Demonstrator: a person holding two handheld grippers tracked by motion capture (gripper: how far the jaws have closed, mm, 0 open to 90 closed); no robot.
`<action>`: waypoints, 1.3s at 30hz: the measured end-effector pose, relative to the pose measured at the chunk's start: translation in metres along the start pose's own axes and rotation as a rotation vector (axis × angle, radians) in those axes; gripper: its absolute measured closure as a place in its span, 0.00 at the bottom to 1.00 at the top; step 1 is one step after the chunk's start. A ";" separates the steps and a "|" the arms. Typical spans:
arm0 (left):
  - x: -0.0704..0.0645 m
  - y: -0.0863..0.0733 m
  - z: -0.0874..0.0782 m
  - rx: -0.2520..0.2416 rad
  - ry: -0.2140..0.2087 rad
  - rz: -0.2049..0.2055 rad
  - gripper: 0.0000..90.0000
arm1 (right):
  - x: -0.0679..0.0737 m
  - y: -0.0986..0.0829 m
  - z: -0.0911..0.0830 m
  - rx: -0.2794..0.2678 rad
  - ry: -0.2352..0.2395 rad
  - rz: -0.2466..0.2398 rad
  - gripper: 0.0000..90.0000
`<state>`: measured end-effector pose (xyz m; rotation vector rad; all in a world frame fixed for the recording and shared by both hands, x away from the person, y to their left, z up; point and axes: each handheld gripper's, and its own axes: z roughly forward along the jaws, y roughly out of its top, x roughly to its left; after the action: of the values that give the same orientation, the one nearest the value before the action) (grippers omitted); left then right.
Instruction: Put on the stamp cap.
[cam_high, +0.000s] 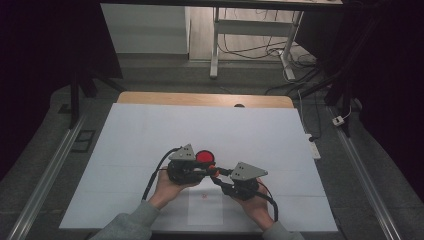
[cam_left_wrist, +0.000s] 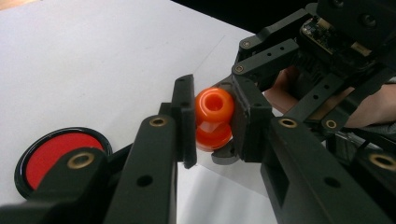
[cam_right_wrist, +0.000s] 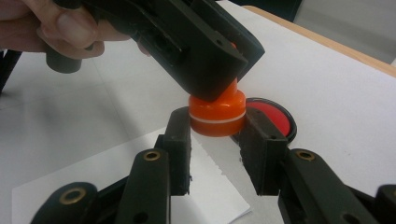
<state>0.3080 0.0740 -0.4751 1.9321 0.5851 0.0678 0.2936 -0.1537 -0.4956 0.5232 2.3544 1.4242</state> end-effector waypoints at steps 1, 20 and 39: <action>0.000 0.000 0.000 -0.002 0.000 0.000 0.80 | 0.000 0.000 0.000 -0.002 0.002 0.001 0.70; 0.005 0.002 -0.009 -0.026 0.002 -0.011 0.80 | -0.005 -0.002 -0.002 0.017 -0.003 0.014 0.58; 0.009 0.003 -0.018 -0.025 0.012 -0.017 0.80 | -0.033 -0.023 -0.037 0.055 -0.086 0.096 0.46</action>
<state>0.3111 0.0923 -0.4661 1.9036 0.6067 0.0757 0.3025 -0.2078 -0.4967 0.7072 2.3340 1.3520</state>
